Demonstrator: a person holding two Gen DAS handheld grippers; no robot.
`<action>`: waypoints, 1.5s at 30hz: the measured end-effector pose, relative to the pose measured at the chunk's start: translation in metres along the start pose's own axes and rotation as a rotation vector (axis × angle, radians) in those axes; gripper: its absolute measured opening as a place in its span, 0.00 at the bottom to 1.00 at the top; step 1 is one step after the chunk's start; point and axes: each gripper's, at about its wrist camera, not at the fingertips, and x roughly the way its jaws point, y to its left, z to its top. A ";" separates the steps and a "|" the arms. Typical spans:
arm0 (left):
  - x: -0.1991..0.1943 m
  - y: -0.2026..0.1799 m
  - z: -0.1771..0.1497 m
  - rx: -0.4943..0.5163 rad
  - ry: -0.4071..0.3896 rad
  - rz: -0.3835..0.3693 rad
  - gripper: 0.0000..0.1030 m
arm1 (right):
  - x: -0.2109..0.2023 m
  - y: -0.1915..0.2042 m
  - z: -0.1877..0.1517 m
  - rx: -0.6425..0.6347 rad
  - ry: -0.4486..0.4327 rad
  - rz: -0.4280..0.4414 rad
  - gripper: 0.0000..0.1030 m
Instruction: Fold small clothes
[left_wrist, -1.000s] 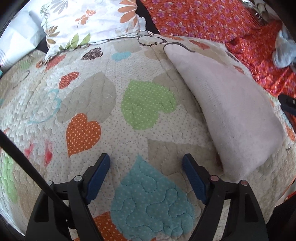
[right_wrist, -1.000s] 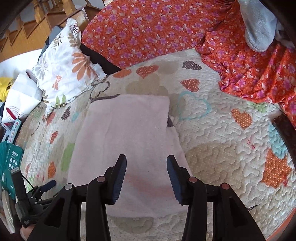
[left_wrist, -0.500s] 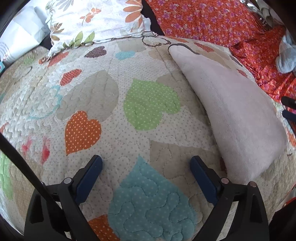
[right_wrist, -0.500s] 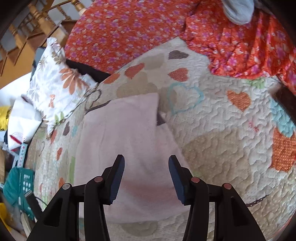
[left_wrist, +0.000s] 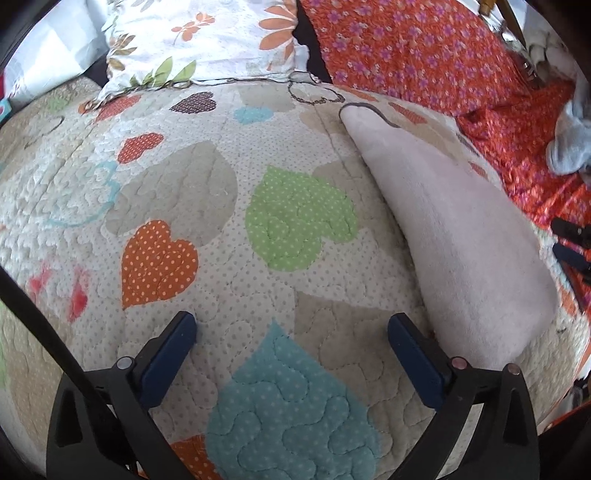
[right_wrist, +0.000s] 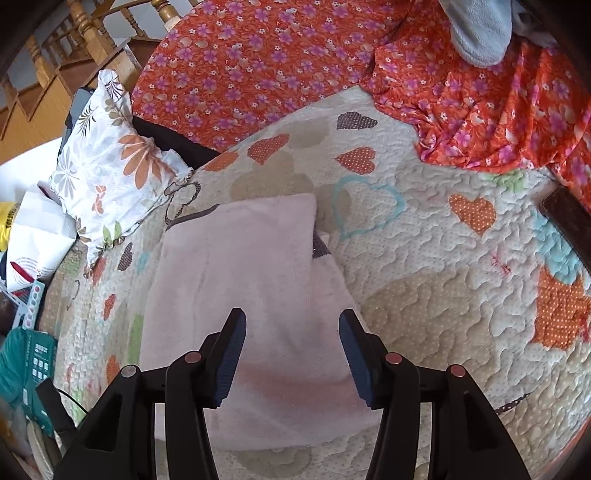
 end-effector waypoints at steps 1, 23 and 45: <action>0.001 -0.001 0.000 0.013 0.003 0.009 1.00 | 0.000 0.000 0.000 -0.004 -0.004 -0.007 0.55; -0.040 0.006 0.025 -0.040 -0.139 0.105 1.00 | -0.052 0.025 -0.031 -0.126 -0.193 -0.150 0.58; -0.135 0.015 0.002 -0.025 -0.363 0.223 1.00 | -0.064 0.005 -0.062 -0.092 -0.176 -0.207 0.63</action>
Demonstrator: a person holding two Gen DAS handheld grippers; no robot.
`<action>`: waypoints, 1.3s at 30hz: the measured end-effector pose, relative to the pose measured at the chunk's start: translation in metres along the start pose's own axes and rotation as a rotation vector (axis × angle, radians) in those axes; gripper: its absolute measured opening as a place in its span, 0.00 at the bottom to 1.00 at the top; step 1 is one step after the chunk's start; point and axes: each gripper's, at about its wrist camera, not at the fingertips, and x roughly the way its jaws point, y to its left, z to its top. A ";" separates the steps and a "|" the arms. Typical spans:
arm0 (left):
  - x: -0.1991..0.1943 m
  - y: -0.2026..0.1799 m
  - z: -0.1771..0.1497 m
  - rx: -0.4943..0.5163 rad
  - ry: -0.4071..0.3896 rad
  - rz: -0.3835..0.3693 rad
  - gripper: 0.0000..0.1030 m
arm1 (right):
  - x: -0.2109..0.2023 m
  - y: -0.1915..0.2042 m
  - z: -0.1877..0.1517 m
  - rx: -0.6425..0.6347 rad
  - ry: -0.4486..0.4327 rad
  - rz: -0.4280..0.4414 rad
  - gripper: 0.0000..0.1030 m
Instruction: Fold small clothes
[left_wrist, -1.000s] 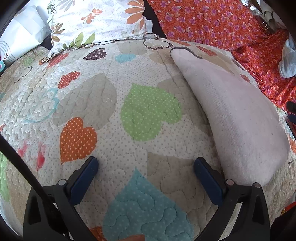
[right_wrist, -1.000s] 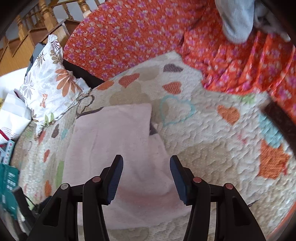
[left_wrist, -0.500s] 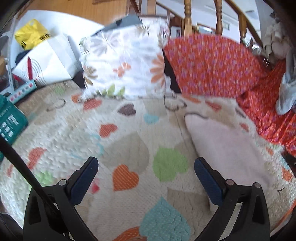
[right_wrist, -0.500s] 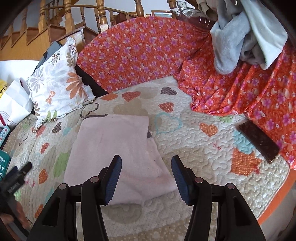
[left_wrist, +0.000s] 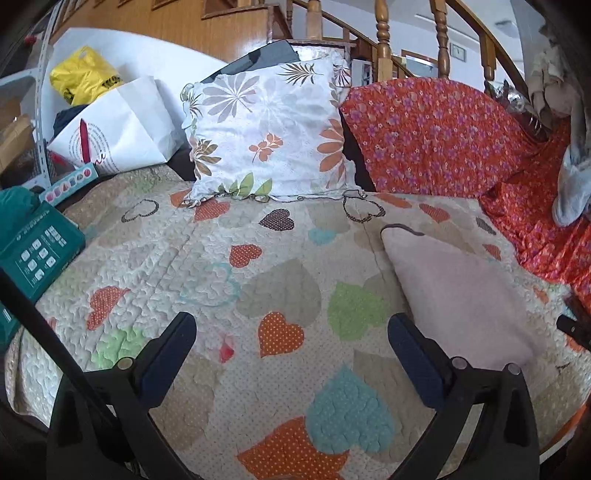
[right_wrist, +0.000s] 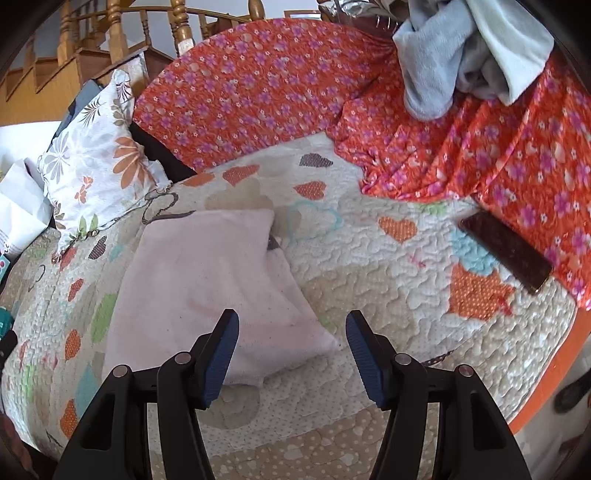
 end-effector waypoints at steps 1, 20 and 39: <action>0.000 -0.002 -0.001 0.008 -0.004 0.001 1.00 | 0.001 0.001 -0.001 0.000 0.002 -0.001 0.63; 0.034 -0.028 -0.028 0.134 0.164 0.019 1.00 | 0.025 0.020 -0.019 -0.029 0.086 0.028 0.65; 0.050 -0.025 -0.037 0.098 0.276 -0.020 1.00 | 0.027 0.032 -0.024 -0.088 0.086 0.028 0.66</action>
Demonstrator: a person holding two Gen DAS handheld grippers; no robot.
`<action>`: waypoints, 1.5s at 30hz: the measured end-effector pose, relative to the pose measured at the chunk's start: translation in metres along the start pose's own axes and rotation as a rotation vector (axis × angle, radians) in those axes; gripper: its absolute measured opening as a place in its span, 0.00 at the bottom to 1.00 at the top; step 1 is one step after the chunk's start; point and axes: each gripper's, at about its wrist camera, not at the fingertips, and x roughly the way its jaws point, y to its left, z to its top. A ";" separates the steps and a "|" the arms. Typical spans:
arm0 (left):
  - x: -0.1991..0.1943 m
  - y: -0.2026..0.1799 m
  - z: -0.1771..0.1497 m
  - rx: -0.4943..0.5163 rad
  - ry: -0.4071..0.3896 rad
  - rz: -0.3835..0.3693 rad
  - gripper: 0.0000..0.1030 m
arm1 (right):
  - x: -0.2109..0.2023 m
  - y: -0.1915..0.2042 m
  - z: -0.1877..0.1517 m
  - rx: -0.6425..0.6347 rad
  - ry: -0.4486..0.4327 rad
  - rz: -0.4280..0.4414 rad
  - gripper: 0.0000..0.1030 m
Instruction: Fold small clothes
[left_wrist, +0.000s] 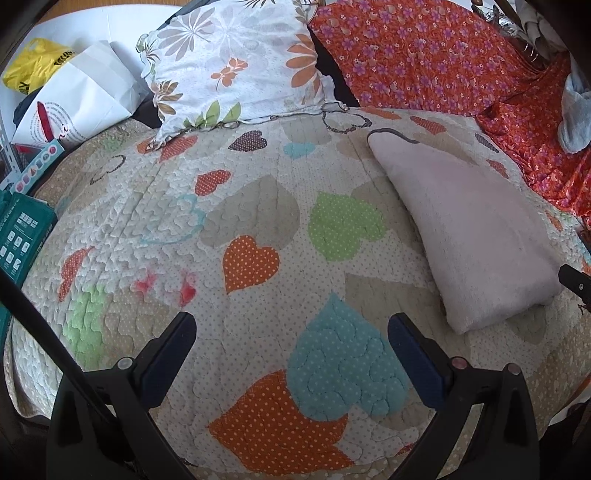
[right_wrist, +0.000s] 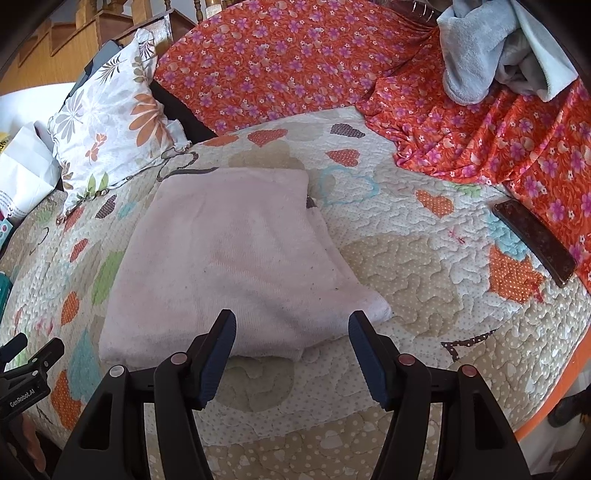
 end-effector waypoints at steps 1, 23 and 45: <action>0.001 0.001 0.000 -0.004 0.006 -0.006 1.00 | 0.000 0.000 0.000 -0.005 0.000 -0.002 0.66; 0.009 0.008 -0.005 -0.052 0.055 -0.047 1.00 | 0.000 0.018 -0.007 -0.089 -0.014 -0.038 0.67; -0.005 0.014 0.000 -0.055 -0.027 0.002 1.00 | 0.001 0.028 -0.014 -0.145 -0.040 -0.081 0.68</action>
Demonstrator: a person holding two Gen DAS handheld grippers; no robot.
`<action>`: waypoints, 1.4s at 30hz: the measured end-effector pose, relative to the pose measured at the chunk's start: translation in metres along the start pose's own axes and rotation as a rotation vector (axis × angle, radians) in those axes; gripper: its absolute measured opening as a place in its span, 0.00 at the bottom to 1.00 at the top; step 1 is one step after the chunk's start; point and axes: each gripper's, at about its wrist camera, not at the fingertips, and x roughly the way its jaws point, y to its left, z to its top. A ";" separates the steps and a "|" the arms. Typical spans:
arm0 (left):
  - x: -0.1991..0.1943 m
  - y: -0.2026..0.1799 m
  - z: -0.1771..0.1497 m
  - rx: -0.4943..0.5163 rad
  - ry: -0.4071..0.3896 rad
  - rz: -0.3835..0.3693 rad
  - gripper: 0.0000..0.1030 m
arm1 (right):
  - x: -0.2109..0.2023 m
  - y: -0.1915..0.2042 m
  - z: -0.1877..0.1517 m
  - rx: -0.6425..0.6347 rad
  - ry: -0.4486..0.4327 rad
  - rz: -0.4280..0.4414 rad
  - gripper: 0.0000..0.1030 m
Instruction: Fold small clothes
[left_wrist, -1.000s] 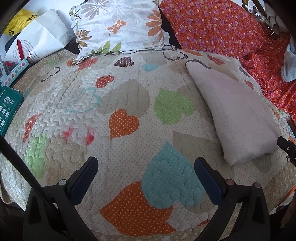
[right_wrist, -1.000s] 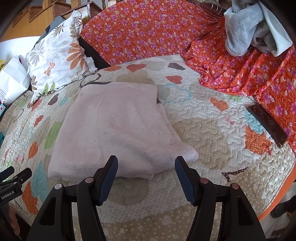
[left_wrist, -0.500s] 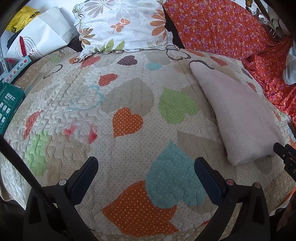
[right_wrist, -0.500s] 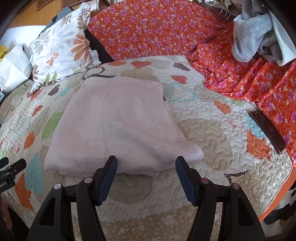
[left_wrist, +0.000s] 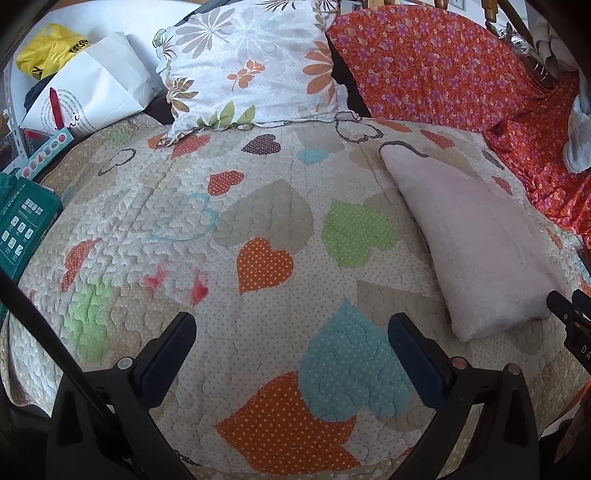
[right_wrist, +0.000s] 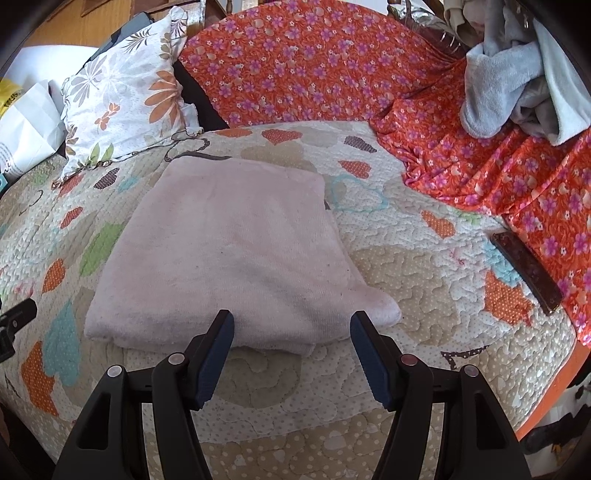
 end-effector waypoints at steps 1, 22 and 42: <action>0.000 0.000 0.000 -0.002 -0.003 0.004 1.00 | -0.001 0.001 0.000 -0.008 -0.007 -0.006 0.68; -0.005 0.004 0.001 -0.011 -0.019 0.010 1.00 | -0.001 0.001 -0.002 -0.021 -0.015 -0.016 0.68; -0.006 0.002 0.000 -0.006 -0.017 -0.025 1.00 | -0.001 -0.008 -0.005 0.036 -0.007 -0.003 0.71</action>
